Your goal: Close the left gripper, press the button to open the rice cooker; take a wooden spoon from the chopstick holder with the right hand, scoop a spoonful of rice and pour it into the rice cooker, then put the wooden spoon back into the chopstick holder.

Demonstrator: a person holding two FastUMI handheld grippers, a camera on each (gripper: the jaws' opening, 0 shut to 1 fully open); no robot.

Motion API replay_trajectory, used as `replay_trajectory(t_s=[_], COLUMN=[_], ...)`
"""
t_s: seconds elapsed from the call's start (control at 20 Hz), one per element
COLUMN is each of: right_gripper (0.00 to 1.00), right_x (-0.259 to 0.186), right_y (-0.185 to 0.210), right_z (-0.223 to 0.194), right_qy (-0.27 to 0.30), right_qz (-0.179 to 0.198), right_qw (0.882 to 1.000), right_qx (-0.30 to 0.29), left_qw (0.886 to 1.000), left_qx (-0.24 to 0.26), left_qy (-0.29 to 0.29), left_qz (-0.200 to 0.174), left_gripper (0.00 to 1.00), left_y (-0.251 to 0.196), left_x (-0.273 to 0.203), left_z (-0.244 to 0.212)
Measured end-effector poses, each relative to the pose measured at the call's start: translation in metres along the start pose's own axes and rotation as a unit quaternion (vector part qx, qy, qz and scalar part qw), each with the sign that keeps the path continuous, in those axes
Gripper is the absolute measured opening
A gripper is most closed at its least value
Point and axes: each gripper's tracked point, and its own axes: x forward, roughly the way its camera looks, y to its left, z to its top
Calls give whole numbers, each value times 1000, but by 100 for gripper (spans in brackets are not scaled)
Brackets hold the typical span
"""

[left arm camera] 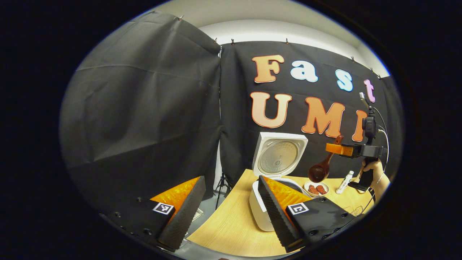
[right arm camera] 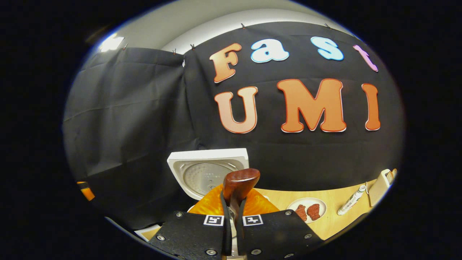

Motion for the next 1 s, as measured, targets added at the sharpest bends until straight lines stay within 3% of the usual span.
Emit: replay_trajectory(t_s=[0.2, 0.6, 1.0], right_gripper=[5, 5, 5], right_x=[-39, -137, -235], right_y=[-47, -169, -252], right_z=[10, 9, -36], right_qy=[-11, -31, -16], right_qz=[-28, -136, -219], right_qw=[999, 987, 969], right_qx=[44, 79, 110], left_qw=[1000, 1000, 999], left_qx=[0, 12, 21], left_qy=[-1, -7, -17], left_qz=[-13, -25, -47], left_gripper=[99, 99, 100], left_y=[-9, -26, -56], left_x=[-2, -6, -10], left_z=[1, 4, 15])
